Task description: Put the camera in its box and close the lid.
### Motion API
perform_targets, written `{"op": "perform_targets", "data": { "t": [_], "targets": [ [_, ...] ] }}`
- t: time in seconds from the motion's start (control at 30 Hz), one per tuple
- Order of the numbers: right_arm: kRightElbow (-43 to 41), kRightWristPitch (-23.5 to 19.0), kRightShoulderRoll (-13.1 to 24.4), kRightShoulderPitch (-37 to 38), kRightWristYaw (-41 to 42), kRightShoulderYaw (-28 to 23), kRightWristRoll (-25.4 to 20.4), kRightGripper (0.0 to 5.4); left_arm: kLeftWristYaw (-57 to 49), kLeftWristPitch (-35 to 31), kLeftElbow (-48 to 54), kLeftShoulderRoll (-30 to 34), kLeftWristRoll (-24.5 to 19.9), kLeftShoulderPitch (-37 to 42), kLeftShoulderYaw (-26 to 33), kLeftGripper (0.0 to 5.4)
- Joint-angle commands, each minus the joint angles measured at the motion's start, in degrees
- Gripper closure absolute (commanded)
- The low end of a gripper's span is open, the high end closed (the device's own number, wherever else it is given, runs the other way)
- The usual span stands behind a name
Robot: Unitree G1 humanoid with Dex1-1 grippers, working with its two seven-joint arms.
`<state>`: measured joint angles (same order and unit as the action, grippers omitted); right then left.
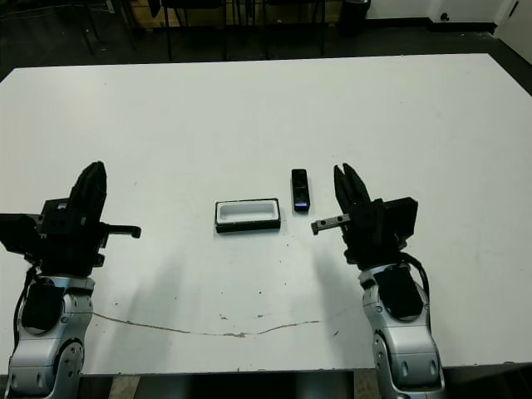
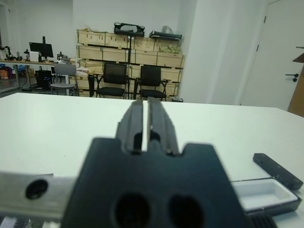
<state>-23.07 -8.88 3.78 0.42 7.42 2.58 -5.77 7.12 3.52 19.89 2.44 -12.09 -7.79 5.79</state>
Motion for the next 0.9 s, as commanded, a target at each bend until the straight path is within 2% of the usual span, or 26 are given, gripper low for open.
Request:
{"op": "perform_targets", "data": {
  "t": [0.03,0.2,0.37,0.6,0.9],
  "targets": [
    [-2.34,-7.32,-0.7,-3.35,-3.13,1.81,3.2,5.4,-0.12,-0.44,-0.93,0.36,0.45,-0.38,0.07,5.36],
    [-3.5,-19.22,-2.17,-10.55,-5.57,3.56,5.15,4.96,0.11,-0.73,-0.91,0.27,-0.01,-0.32,-0.04,5.4],
    [1.42,-22.9,-3.78,-17.19,-7.45,5.14,7.71,4.07,0.09,-0.67,-0.9,0.23,-0.02,-0.47,-0.09,5.4],
    [10.63,-22.03,-8.17,-21.46,-10.48,4.21,7.84,2.86,0.12,-0.47,-0.84,0.28,-0.02,-0.81,0.07,5.4],
    [21.18,-20.28,-8.44,-25.13,-12.63,2.54,9.5,1.28,0.73,0.25,-1.45,0.33,-0.43,-1.06,0.27,5.4]
  ]
}}
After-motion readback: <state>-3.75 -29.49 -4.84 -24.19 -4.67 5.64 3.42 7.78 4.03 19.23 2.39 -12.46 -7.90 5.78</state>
